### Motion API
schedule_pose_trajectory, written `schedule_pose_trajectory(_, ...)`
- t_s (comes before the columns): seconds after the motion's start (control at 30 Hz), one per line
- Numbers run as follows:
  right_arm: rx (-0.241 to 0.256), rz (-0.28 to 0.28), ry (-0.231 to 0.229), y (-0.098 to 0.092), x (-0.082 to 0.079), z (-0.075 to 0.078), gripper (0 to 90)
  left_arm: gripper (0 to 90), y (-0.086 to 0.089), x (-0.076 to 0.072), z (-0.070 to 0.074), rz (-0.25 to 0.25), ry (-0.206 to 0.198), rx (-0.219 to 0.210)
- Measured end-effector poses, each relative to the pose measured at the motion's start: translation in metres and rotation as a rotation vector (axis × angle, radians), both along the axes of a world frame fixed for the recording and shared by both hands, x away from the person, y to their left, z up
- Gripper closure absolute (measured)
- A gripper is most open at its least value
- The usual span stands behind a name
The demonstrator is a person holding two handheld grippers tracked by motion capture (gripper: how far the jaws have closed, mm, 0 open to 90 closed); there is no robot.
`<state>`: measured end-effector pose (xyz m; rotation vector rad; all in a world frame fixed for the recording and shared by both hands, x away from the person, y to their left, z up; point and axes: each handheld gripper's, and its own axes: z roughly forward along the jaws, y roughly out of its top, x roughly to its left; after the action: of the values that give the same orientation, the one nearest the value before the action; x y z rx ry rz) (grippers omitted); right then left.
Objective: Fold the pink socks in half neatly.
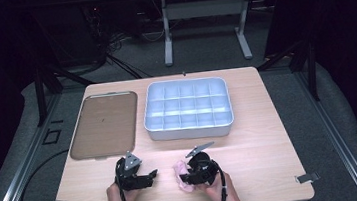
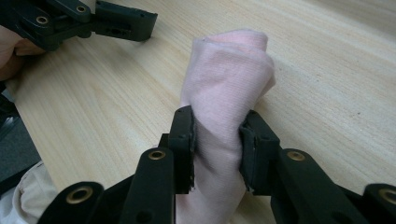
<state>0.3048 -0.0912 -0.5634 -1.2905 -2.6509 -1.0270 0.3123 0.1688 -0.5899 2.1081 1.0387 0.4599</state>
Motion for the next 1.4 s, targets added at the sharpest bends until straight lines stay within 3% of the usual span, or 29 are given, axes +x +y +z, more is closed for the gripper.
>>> schedule_pose_trajectory(0.1, 0.002, 0.001, -0.018, 0.000, -0.001, -0.001, 70.2, 20.2, 0.000, -0.001, 0.000, 0.000, -0.003, 0.002)
schedule_pose_trajectory(0.4, 0.036, 0.017, -0.005, -0.004, 0.001, -0.002, 72.6, 20.0, 0.000, -0.001, -0.001, 0.003, -0.004, 0.003)
schedule_pose_trajectory(0.57, 0.007, 0.035, -0.034, -0.004, 0.000, 0.000, 73.8, 20.0, 0.000, -0.001, 0.000, 0.003, -0.004, 0.005)
schedule_pose_trajectory(0.77, 0.053, 0.037, -0.024, -0.007, 0.002, -0.002, 74.2, 19.8, 0.000, -0.001, 0.000, 0.005, -0.005, 0.006)
schedule_pose_trajectory(1.23, 0.074, 0.058, -0.064, -0.008, -0.003, 0.003, 74.3, 19.7, 0.000, -0.001, 0.000, 0.005, -0.005, 0.007)
schedule_pose_trajectory(1.4, 0.107, 0.041, -0.084, -0.012, -0.005, 0.009, 74.3, 19.7, 0.000, -0.001, 0.000, 0.005, -0.005, 0.007)
